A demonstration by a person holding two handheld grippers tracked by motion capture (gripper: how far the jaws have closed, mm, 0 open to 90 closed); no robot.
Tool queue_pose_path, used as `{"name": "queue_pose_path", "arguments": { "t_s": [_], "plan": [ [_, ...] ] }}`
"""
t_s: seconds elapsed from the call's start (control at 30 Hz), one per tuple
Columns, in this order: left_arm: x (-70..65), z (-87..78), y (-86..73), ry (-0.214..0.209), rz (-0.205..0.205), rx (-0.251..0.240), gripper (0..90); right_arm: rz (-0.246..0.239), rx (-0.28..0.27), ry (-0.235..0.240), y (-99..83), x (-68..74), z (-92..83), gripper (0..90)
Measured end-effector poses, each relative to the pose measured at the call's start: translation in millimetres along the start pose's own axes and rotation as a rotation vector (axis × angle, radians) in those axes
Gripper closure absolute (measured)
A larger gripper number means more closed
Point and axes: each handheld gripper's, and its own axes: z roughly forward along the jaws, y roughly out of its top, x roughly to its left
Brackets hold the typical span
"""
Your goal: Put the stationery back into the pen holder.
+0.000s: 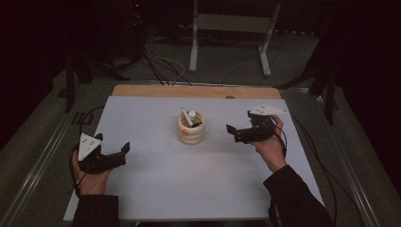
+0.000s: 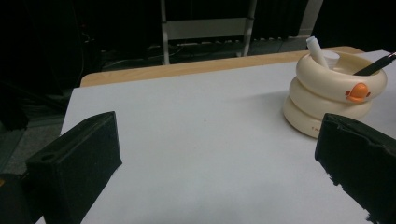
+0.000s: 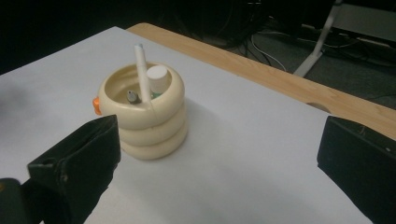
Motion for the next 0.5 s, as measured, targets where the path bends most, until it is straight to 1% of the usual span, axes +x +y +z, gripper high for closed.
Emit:
{"name": "queue_pose_path", "arguments": {
  "t_s": [0.23, 0.37, 0.5],
  "plan": [
    [0.9, -1.0, 0.4, 0.003, -0.001, -0.001, 0.7, -0.001, -0.014, -0.015, -8.2, -0.8, -10.3, 0.0],
    [1.2, -1.2, 0.2, 0.002, -0.003, -0.001, 0.1, -0.016, -0.022, -0.029, -17.9, 0.3, -18.6, 0.0],
    [1.6, -1.8, -0.2, -0.005, -0.009, -0.006, 0.1, -0.01, -0.03, -0.039, -27.1, -0.3, -24.1, 0.0]
  ]
}}
